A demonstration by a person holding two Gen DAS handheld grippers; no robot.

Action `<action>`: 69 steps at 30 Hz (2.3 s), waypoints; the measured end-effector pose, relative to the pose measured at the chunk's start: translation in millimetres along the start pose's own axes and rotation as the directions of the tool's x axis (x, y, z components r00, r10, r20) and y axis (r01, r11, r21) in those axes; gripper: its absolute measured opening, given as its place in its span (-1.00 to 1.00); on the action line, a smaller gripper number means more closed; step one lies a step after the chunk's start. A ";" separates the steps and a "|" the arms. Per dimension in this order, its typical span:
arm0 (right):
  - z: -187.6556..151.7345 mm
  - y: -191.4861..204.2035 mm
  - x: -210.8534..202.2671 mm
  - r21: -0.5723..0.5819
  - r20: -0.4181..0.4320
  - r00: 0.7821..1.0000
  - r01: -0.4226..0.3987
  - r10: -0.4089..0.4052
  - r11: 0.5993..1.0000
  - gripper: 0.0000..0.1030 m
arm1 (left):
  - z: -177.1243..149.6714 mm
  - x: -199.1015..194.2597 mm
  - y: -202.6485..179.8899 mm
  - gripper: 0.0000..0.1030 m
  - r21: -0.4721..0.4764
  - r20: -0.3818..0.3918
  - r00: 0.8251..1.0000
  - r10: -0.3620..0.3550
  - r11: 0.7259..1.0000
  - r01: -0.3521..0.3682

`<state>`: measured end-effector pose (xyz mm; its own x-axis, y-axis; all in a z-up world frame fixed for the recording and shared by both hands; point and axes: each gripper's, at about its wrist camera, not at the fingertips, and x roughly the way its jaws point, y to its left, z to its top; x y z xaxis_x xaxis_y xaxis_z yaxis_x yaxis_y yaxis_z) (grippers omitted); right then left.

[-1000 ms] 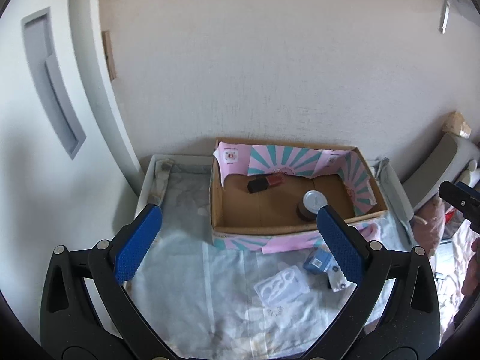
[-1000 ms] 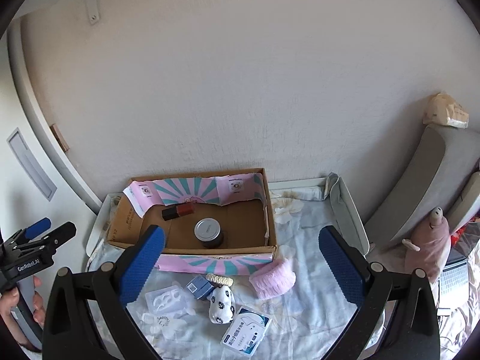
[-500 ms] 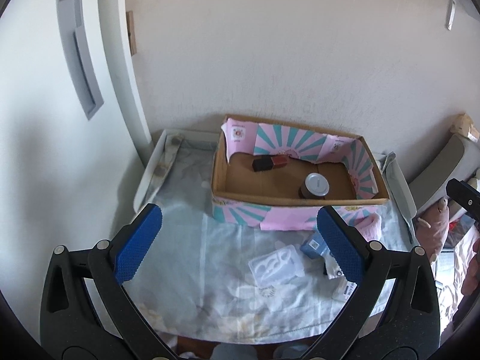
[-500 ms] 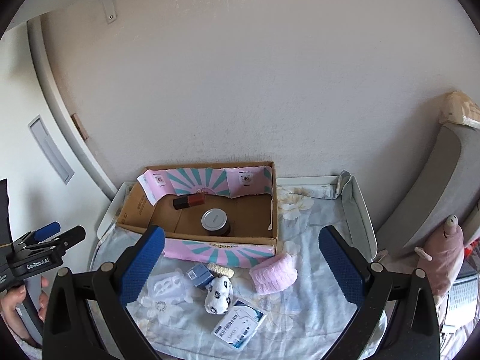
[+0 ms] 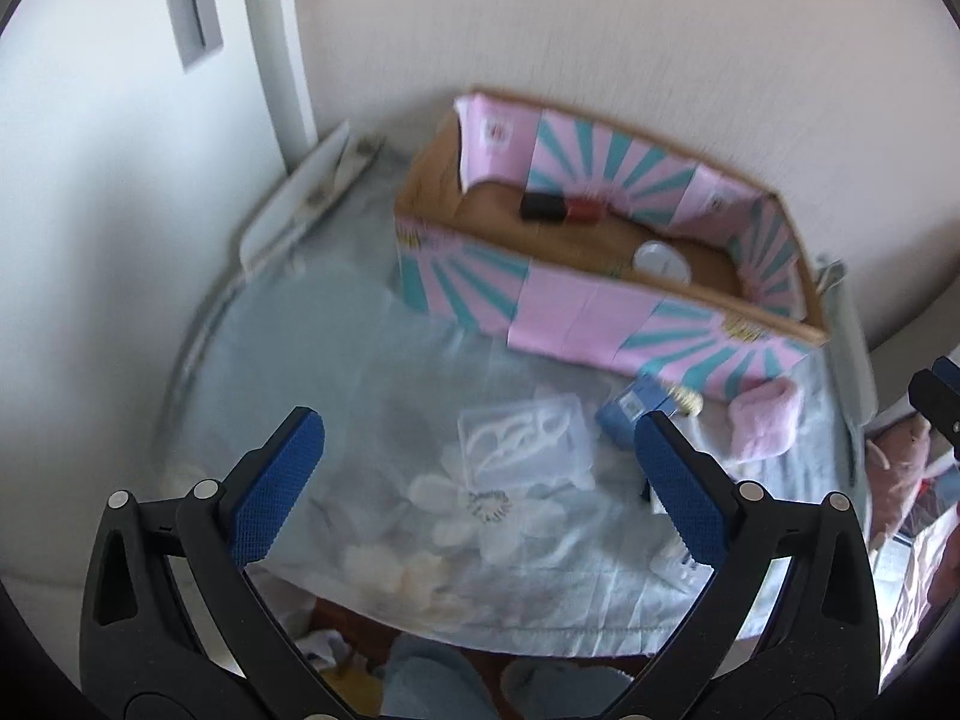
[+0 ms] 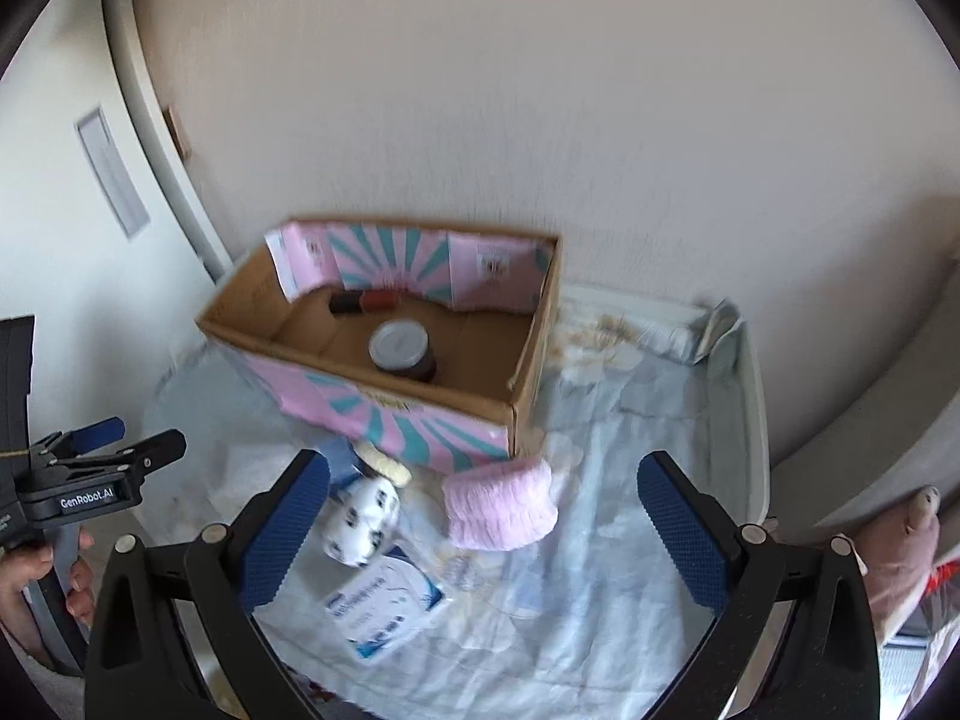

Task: Organize objects
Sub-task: 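Grasp the clear plastic case with left tool while right tool grasps pink cloth roll, then carry the clear case and pink roll over the box with both tools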

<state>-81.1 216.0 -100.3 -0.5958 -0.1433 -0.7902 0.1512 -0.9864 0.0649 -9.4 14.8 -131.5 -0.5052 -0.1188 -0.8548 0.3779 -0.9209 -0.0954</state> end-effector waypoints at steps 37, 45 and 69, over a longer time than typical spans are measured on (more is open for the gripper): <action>-41.8 1.2 104.5 -0.130 -0.112 0.993 -0.052 0.037 0.990 -0.05 | -41.0 111.4 -50.0 0.52 -0.024 -0.095 0.992 0.082 0.996 -0.085; -33.4 7.3 79.1 -0.086 -0.086 0.996 -0.036 0.028 0.996 -0.11 | -37.6 96.7 -53.7 0.52 -0.011 -0.092 0.994 0.052 0.999 -0.053; 10.0 71.6 -36.3 0.161 0.067 0.993 0.084 -0.096 0.983 -0.11 | 30.7 -58.6 -10.9 0.52 0.192 0.130 0.983 -0.131 0.976 0.104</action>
<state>-56.5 149.7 -60.9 -0.6592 -0.0531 -0.7501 -0.0285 -0.9950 0.0954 -7.8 20.4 -64.7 -0.6471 -0.0450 -0.7611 0.1670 -0.9824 -0.0840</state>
